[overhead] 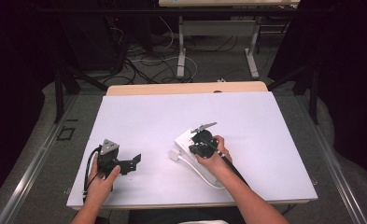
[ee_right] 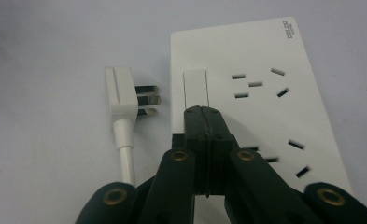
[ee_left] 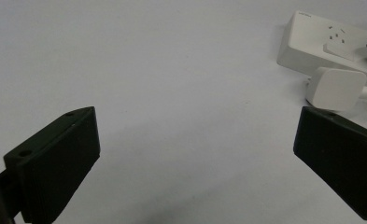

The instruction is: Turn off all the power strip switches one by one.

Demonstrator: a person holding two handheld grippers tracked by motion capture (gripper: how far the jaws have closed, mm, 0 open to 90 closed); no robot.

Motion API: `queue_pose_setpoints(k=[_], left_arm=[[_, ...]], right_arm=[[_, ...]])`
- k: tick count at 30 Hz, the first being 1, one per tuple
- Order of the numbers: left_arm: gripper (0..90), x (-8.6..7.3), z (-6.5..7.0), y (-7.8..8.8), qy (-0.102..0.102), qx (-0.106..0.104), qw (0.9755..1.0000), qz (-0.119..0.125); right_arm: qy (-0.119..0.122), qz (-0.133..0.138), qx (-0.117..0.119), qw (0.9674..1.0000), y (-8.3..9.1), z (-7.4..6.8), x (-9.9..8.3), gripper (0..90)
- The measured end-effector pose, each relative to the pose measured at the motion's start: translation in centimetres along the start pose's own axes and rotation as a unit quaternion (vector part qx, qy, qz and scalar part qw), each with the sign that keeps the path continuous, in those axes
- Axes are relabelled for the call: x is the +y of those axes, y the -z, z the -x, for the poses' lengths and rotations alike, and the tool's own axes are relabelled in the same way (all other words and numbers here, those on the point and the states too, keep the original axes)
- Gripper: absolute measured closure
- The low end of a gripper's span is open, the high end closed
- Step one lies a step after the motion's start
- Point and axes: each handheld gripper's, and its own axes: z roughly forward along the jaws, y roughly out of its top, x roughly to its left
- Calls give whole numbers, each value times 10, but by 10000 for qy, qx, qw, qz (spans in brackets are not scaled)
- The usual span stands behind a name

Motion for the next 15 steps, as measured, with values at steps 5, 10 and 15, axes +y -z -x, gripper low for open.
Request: queue_pose_setpoints(k=[5, 10, 15], left_arm=[[5, 0, 0, 0, 6, -3, 10000, 8], [5, 0, 0, 0, 9, -5, 10000, 5], [6, 0, -1, 1, 2, -20, 10000, -36]], right_arm=[[-24, 113, 26, 9999, -2, 0, -1, 900], [-43, 80, 50, 9999, -2, 1, 1, 900], [-21, 20, 69, 10000, -2, 1, 3, 900]])
